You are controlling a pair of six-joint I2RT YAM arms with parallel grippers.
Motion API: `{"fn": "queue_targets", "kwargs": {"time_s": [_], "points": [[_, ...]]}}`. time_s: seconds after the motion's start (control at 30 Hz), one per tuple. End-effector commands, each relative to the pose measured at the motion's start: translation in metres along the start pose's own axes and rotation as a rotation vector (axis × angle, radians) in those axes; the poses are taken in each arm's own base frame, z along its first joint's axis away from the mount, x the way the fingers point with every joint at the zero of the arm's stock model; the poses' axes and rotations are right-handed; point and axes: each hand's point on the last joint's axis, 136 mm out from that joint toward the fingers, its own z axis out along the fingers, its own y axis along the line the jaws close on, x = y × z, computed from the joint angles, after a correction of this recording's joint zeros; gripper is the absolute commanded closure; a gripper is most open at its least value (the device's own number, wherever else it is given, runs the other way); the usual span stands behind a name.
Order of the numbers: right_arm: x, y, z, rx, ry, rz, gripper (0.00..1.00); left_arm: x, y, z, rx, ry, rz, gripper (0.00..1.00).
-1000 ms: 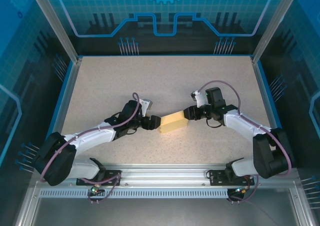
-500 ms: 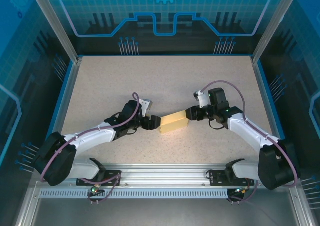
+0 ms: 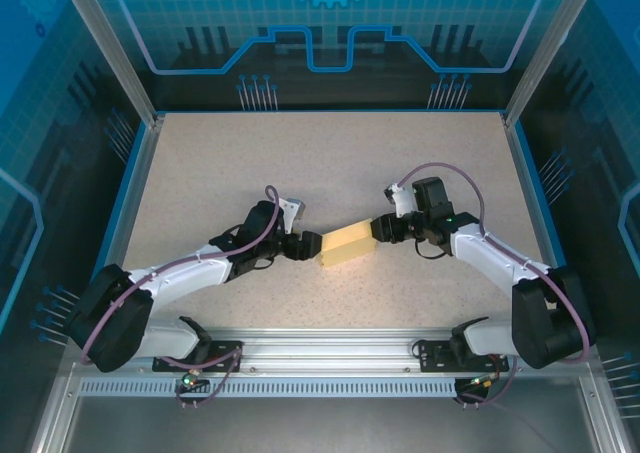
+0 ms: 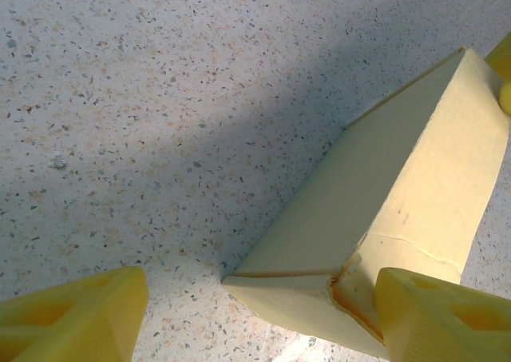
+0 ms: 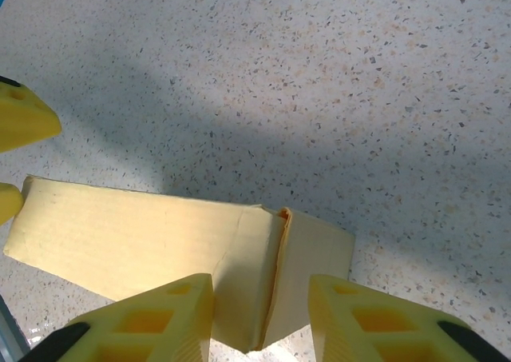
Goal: Fold the paper box
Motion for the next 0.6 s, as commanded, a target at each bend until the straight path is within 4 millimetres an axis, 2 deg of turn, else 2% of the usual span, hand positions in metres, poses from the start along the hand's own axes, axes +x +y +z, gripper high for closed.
{"fn": "queue_targets", "kwargs": {"time_s": [0.0,0.33,0.57], "points": [[0.037,-0.020,0.011,0.081,0.109,0.031,0.65,0.040,0.020,0.004,-0.059,0.130,-0.011,0.24],[0.053,-0.021,0.018,0.053,0.128,0.071,0.71,0.044,0.021,0.008,-0.060,0.141,-0.016,0.24],[0.043,-0.017,0.016,0.045,0.103,0.060,0.71,0.043,0.021,0.007,-0.059,0.138,-0.014,0.24]]}}
